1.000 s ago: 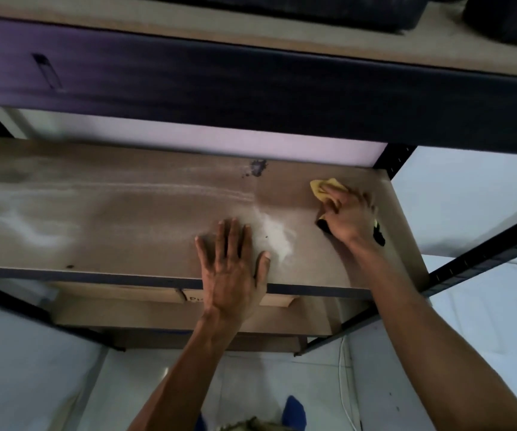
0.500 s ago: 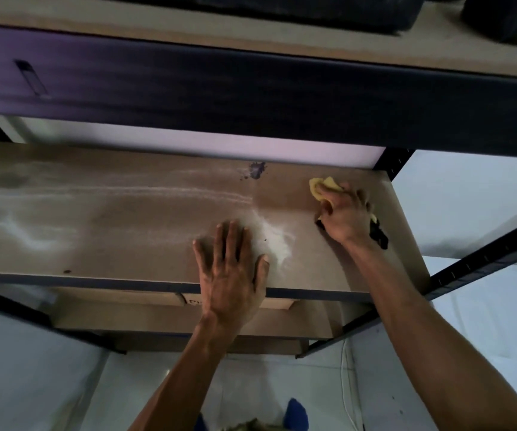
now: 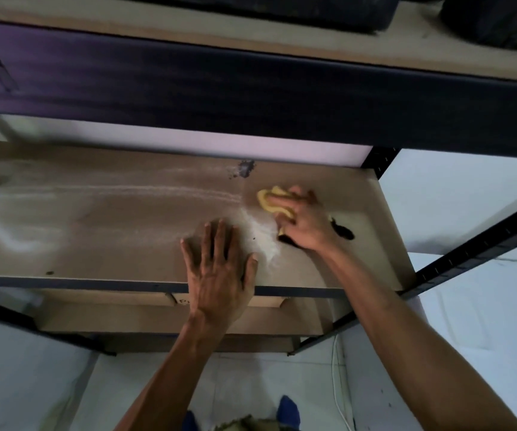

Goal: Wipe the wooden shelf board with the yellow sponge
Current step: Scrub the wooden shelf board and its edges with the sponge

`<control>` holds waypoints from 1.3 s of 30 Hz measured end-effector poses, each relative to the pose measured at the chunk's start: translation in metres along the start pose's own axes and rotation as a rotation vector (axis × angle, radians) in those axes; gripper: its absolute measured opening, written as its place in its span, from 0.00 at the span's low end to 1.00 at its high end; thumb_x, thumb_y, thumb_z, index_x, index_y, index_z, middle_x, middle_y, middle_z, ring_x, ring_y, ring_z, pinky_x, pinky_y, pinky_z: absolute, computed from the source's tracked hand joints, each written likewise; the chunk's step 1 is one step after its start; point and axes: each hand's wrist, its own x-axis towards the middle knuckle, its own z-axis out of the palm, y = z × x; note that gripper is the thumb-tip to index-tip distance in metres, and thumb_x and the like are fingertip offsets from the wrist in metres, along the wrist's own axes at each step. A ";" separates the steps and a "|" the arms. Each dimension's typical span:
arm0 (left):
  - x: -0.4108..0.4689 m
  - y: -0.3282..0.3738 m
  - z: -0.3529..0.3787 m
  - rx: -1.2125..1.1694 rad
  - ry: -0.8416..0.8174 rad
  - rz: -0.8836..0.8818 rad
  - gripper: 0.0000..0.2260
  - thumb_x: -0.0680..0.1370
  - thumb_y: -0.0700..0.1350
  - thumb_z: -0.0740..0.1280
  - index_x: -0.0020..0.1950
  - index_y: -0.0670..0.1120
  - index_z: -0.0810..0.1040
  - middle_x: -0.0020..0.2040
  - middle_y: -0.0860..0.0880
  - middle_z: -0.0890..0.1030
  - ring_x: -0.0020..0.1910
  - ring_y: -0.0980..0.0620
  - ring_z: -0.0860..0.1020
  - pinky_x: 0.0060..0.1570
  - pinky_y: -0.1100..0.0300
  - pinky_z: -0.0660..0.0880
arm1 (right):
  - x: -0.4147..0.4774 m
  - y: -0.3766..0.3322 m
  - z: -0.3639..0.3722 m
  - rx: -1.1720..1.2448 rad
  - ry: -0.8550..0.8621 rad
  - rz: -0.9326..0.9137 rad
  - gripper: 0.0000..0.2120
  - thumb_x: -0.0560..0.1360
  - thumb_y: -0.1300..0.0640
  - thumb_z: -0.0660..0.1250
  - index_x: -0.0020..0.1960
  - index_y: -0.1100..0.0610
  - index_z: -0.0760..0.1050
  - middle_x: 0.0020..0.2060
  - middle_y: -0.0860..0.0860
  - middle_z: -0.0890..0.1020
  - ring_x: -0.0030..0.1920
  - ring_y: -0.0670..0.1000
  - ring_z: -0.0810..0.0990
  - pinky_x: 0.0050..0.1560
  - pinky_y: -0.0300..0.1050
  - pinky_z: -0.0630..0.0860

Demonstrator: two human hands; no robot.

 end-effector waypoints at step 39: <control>0.000 0.001 0.001 -0.031 0.034 0.019 0.31 0.81 0.61 0.50 0.82 0.49 0.51 0.82 0.45 0.47 0.81 0.44 0.44 0.75 0.30 0.43 | -0.035 -0.013 0.009 -0.111 -0.034 -0.085 0.22 0.82 0.49 0.58 0.75 0.41 0.64 0.68 0.49 0.67 0.63 0.54 0.66 0.66 0.54 0.67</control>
